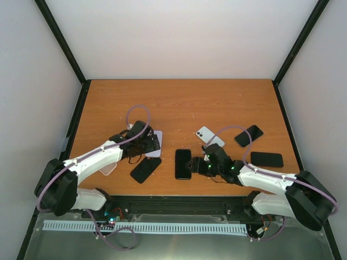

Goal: Put the phone into the phone case

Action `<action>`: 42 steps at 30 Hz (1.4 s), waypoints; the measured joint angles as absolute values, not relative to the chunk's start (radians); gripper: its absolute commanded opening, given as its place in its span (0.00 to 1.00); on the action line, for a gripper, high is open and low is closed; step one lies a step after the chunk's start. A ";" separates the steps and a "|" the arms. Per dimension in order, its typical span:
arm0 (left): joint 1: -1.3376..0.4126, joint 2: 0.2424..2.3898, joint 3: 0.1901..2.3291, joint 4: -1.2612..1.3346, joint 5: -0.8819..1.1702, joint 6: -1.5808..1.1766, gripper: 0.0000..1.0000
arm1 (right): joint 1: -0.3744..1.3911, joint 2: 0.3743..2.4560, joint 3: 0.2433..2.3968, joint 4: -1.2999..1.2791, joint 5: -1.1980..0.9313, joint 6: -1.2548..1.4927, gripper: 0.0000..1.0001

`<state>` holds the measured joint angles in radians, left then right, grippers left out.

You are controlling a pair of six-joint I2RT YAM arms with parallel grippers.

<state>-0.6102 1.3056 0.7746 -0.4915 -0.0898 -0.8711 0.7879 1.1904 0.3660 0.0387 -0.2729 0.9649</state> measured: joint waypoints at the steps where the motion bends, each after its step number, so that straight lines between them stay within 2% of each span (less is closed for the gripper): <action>1: -0.608 1.319 0.784 -0.493 -0.093 -0.864 0.99 | 0.788 1.172 0.386 0.006 -0.251 0.949 0.72; 5: -0.599 1.397 0.831 -0.496 -0.106 -0.838 0.99 | 0.783 1.131 0.475 -0.135 -0.170 0.869 0.85; 8: -0.595 1.480 0.872 -0.499 -0.110 -0.815 1.00 | 0.765 1.131 0.551 -0.233 -0.115 0.807 1.00; 9: -0.595 1.504 0.883 -0.500 -0.110 -0.809 0.99 | 0.757 1.132 0.574 -0.259 -0.101 0.783 1.00; 20: -0.595 1.729 1.002 -0.516 -0.137 -0.755 0.97 | 0.698 1.137 0.620 -0.344 -0.070 0.687 1.00; 29: -0.595 1.786 1.042 -0.530 -0.188 -0.735 0.77 | 0.696 1.119 0.562 -0.327 -0.102 0.689 1.00; 36: -0.584 1.671 0.995 -0.514 -0.078 -0.730 0.67 | 0.696 1.065 0.506 -0.156 -0.233 0.706 0.92; 42: -0.500 1.454 0.846 -0.328 0.226 -0.762 0.66 | 0.700 1.052 0.426 0.120 -0.401 0.810 0.81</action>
